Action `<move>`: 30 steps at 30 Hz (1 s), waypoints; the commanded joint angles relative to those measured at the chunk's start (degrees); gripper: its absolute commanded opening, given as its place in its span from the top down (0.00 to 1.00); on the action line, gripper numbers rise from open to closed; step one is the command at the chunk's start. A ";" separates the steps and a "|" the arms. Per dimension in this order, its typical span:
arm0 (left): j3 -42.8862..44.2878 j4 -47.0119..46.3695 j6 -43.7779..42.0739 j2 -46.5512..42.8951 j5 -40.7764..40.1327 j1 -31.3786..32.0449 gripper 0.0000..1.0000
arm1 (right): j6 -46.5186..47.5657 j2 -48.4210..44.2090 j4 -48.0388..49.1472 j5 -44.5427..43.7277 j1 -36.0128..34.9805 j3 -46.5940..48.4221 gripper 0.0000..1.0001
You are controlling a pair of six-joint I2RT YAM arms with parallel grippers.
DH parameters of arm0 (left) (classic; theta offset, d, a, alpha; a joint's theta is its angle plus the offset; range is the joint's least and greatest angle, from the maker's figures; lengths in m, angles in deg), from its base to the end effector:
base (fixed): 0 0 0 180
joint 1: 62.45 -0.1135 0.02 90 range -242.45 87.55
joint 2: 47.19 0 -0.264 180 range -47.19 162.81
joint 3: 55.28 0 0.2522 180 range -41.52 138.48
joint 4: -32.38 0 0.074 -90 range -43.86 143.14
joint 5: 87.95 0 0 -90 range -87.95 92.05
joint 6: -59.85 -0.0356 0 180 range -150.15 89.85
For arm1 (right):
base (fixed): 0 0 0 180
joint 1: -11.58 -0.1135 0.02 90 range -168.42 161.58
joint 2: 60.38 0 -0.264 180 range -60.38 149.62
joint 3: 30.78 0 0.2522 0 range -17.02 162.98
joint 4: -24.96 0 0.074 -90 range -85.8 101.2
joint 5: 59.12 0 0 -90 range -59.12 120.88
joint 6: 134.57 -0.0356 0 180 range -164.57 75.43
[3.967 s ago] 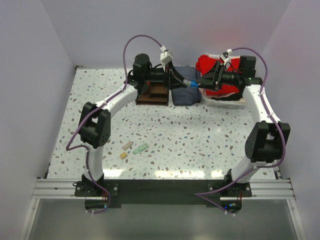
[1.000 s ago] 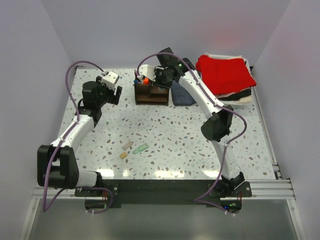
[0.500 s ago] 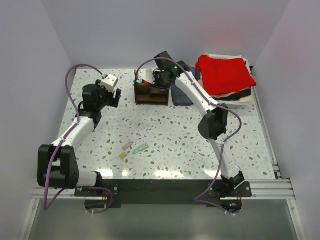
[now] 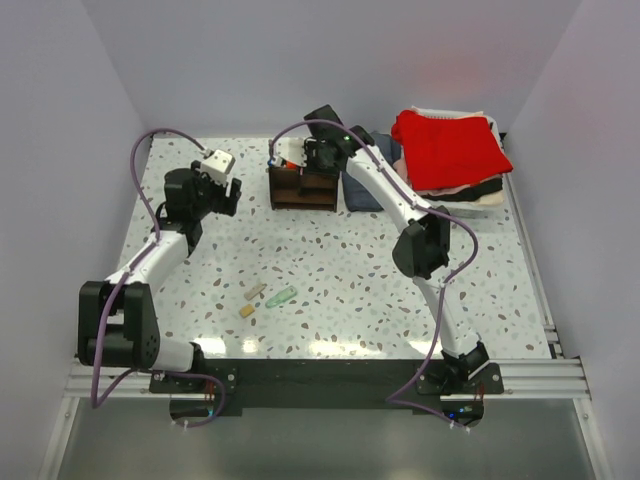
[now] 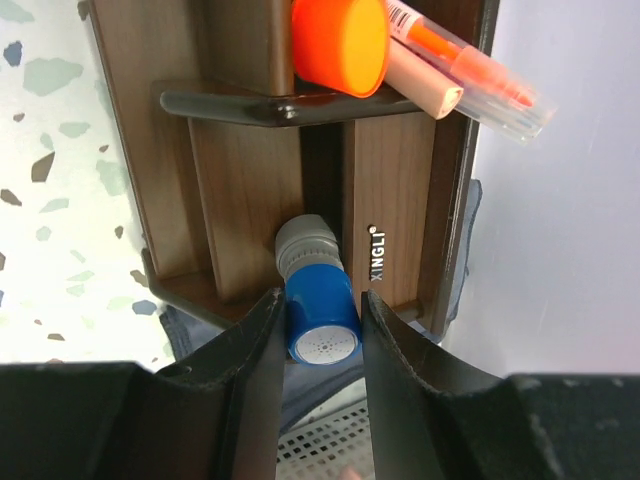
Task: Sort the stationery into containers
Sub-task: Place the stationery in the storage box.
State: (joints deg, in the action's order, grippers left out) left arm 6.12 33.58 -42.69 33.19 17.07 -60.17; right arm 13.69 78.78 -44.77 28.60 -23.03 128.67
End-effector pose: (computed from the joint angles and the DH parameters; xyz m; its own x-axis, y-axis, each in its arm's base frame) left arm 0.3155 -0.0218 0.2544 -0.2754 0.2208 -0.9356 0.3496 0.9296 0.1165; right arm 0.4350 0.2985 0.2904 0.1356 -0.9389 -0.3164 -0.8191 0.0734 -0.5689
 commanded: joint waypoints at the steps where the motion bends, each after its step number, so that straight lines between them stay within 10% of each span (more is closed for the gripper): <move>1: 2.02 -2.82 0.84 0.57 1.67 -0.70 0.26 | -0.78 -0.55 5.60 -3.07 -0.20 0.30 0.73; 20: 2.20 -3.62 1.64 1.18 3.52 -0.88 0.25 | -2.88 -2.92 8.07 -2.91 -0.37 -0.76 0.51; 30: 2.98 6.73 -5.81 -3.29 7.02 -0.97 0.19 | -17.37 -18.90 9.46 16.24 -0.28 -11.10 0.46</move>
State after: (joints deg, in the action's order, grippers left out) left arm 6.79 36.03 -43.21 33.52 20.48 -60.56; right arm 5.61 72.02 -38.76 34.89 -23.27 121.43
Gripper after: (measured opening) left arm 0.797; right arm 0.527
